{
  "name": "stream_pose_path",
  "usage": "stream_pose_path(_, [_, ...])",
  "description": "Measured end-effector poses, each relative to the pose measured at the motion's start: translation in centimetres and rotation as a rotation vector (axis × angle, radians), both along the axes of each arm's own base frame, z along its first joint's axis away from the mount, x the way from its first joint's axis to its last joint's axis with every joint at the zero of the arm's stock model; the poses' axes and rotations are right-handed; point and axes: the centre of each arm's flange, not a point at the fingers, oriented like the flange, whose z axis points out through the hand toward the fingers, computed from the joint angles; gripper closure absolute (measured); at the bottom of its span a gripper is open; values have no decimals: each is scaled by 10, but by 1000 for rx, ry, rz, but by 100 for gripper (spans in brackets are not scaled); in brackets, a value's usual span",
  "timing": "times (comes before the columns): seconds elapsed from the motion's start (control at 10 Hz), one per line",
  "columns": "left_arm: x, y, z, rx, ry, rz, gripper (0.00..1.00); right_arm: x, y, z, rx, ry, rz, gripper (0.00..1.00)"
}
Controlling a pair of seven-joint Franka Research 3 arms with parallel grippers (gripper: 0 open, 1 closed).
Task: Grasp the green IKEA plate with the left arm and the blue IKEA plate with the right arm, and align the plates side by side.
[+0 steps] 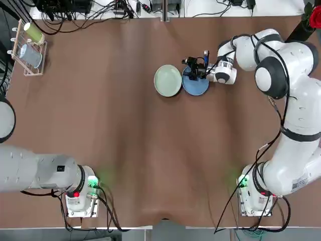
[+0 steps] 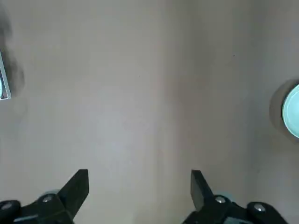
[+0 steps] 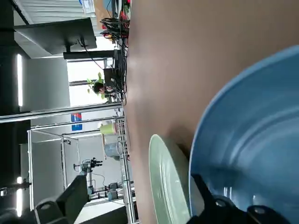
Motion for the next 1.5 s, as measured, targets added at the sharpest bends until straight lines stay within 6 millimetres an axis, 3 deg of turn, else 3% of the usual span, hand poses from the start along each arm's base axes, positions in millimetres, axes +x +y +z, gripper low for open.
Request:
stream_pose_path(0.8, [0, 2, 0, 6, -1, -16, 3, 16, -16, 16, -59, -42, 8, 1])
stream_pose_path(1.1, [1, 2, -2, 6, 2, -16, 3, 28, -30, 46, -103, -112, 69, 1])
stream_pose_path(1.3, [2, 2, -2, 6, 4, -16, 3, 45, -65, 77, -206, -205, 167, 0])
stream_pose_path(1.5, [2, 2, -2, 6, 3, -16, 3, 64, -96, 121, -331, -286, 293, 0])
